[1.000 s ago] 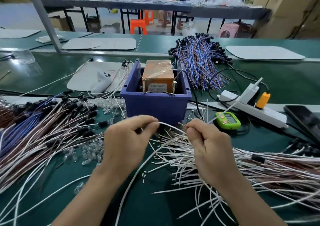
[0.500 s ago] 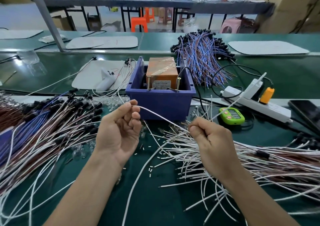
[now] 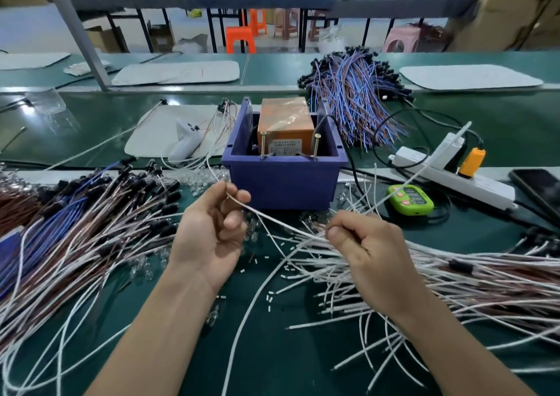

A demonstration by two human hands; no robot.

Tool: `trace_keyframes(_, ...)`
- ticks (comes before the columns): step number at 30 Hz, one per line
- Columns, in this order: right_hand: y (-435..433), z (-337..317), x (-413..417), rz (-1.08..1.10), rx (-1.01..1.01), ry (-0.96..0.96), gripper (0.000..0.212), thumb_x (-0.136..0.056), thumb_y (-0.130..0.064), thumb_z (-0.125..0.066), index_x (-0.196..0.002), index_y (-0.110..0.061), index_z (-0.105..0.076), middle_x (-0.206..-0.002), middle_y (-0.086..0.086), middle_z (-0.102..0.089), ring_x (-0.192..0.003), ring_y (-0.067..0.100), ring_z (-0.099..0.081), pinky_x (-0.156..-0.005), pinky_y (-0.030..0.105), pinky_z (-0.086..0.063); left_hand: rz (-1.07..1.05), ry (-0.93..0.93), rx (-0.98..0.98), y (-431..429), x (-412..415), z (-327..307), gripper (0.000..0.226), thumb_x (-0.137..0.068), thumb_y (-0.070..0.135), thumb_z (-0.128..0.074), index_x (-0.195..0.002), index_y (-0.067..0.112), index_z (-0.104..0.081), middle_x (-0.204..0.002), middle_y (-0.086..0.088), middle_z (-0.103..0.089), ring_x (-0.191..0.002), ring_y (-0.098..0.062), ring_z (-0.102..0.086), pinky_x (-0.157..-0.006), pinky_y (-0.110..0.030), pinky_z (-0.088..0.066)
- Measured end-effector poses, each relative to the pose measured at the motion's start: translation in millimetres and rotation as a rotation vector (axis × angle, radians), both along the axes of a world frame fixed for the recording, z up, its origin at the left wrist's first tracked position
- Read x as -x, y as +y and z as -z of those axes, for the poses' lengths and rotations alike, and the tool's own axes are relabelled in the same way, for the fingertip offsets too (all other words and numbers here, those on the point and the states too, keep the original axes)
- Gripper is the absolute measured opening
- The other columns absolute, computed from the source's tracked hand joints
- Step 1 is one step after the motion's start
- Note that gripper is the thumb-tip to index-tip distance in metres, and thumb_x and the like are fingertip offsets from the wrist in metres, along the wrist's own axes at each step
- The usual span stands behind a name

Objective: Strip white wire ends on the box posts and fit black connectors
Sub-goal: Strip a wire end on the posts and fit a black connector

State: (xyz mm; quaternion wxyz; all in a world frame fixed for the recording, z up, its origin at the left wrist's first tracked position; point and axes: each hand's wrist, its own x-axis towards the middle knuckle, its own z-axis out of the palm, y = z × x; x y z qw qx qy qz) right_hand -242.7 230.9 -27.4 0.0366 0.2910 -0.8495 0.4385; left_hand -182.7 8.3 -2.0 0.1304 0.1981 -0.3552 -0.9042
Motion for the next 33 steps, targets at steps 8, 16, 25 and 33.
trace_keyframes(8, -1, 0, -1, -0.002, -0.009, 0.038, 0.016, -0.095, -0.033, -0.053, -0.083, -0.032, -0.063, -0.078, -0.018, -0.062, -0.083, 0.007, -0.053, -0.068, 0.032, -0.039, -0.041, 0.055, -0.071, 3, 3, 2, 0.018, -0.09, 0.012, -0.064, -0.103, 0.006, -0.074, -0.095, -0.008, -0.078, -0.071, -0.008, -0.074, -0.06, -0.017, -0.059)
trace_keyframes(16, -3, 2, -5, -0.036, 0.042, 0.012, 0.02, -0.099, -0.025, -0.058, -0.08, -0.027, -0.062, -0.067, -0.009, -0.059, -0.065, 0.012, -0.053, -0.059, 0.026, -0.04, 0.038, -0.01, 0.118, 13, 5, 0, 0.016, -0.078, 0.017, -0.069, -0.08, 0.017, -0.085, -0.093, -0.007, -0.079, -0.052, -0.005, -0.065, -0.046, -0.013, -0.051)
trace_keyframes(25, -4, 2, -3, -0.057, 0.046, -0.006, 0.021, -0.098, -0.024, -0.059, -0.077, -0.024, -0.061, -0.063, -0.013, -0.055, -0.059, 0.009, -0.049, -0.055, 0.022, -0.034, 0.093, -0.003, 0.32, 15, 1, 1, 0.031, -0.097, 0.017, -0.058, -0.08, 0.015, -0.084, -0.081, -0.007, -0.077, -0.061, -0.01, -0.07, -0.055, -0.018, -0.056)
trace_keyframes(33, -5, 5, -3, -0.057, 0.027, 0.005, 0.023, -0.099, -0.019, -0.061, -0.076, -0.022, -0.061, -0.063, -0.014, -0.056, -0.059, 0.01, -0.05, -0.055, 0.019, -0.034, -0.011, -0.062, 0.472, 23, 2, 7, 0.015, -0.096, 0.01, -0.064, -0.106, 0.014, -0.074, -0.083, -0.007, -0.078, -0.05, -0.008, -0.062, -0.048, -0.016, -0.047)
